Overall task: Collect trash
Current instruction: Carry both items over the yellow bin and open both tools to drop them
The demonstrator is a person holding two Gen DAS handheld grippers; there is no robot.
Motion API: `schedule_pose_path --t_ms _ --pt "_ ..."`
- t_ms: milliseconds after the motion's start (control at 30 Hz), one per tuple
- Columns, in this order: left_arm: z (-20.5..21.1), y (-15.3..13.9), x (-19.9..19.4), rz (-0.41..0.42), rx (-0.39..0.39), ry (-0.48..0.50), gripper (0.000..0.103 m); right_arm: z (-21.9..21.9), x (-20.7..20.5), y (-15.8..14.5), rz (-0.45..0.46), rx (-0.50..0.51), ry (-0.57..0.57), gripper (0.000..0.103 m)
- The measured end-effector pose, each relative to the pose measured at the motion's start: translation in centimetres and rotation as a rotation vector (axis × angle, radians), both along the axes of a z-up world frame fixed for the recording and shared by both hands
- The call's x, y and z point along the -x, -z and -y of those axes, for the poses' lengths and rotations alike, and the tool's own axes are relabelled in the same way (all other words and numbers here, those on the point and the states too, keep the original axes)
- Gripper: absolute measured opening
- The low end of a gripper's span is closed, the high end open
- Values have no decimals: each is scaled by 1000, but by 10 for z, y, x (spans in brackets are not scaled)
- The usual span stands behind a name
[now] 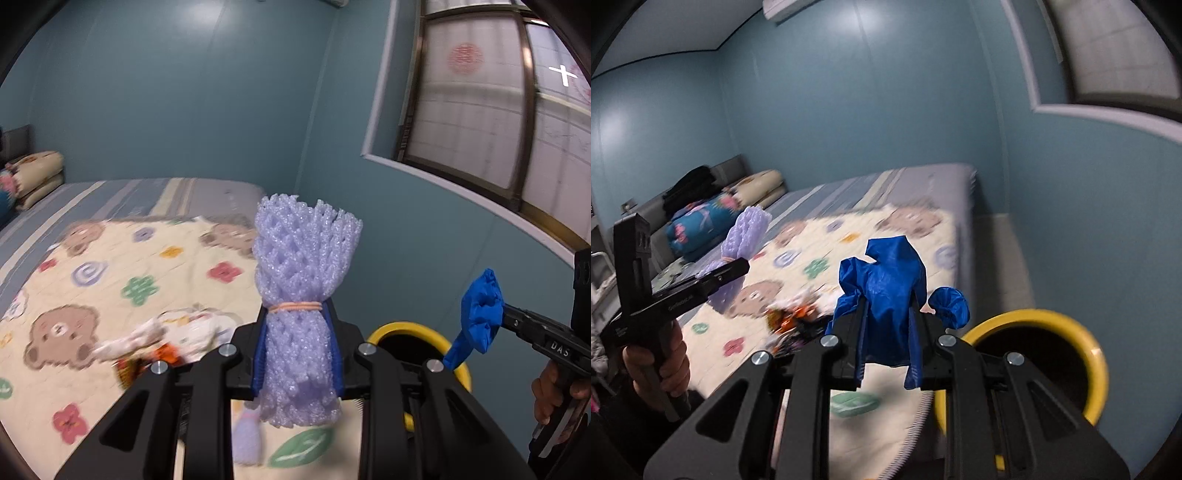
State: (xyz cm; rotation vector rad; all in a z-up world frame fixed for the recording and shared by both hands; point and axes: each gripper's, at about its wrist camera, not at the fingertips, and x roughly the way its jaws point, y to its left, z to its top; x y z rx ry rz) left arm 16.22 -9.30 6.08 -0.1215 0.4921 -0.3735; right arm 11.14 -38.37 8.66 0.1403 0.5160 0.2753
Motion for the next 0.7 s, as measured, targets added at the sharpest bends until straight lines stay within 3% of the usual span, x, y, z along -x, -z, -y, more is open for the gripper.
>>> schedule_pose_path --t_ms 300,467,700 --pt "81 -9 -22 13 -10 119 25 59 16 -30 100 53 163 18" --pt "121 7 -40 -42 -13 163 25 89 5 -16 63 44 231 18" --pt "172 46 -64 -131 -47 229 25 116 -23 25 -27 19 283 18"
